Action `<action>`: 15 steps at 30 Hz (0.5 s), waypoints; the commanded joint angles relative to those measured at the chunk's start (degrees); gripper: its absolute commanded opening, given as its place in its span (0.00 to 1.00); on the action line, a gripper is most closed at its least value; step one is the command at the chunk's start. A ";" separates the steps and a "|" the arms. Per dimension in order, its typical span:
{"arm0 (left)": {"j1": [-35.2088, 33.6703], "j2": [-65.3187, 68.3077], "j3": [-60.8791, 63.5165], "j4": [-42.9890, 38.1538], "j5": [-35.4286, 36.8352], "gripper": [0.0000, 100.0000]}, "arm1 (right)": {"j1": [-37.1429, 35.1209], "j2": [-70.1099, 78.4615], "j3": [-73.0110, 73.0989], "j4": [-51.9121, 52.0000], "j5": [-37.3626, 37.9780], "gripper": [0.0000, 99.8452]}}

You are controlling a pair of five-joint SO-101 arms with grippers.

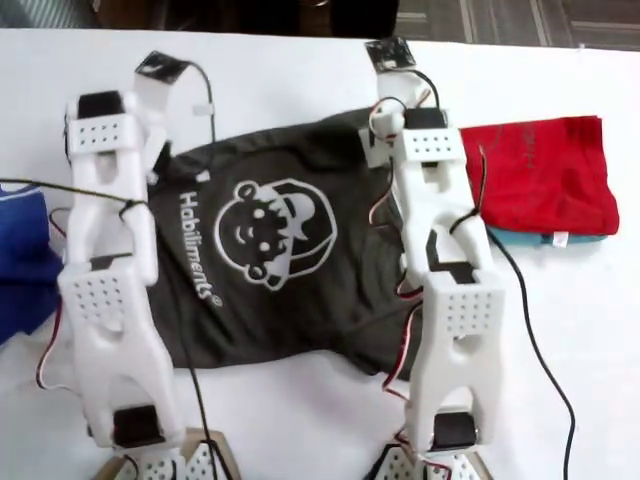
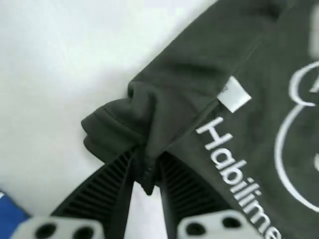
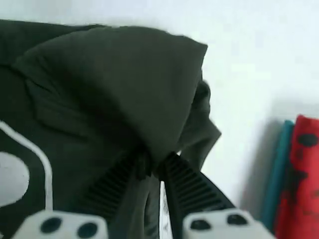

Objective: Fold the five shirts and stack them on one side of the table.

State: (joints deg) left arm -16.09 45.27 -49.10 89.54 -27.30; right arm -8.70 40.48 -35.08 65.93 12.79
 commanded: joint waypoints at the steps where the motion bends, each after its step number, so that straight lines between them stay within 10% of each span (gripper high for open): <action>1: 2.20 -0.88 -7.78 7.47 -0.35 0.02 | 0.57 -8.75 -0.88 5.23 -0.18 0.02; 15: 1.67 -14.07 4.97 12.92 -2.90 0.02 | 0.48 -25.63 -0.26 20.00 8.26 0.02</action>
State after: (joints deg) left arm -13.80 41.14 -50.68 101.41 -28.18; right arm -8.70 20.35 -35.08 83.43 20.35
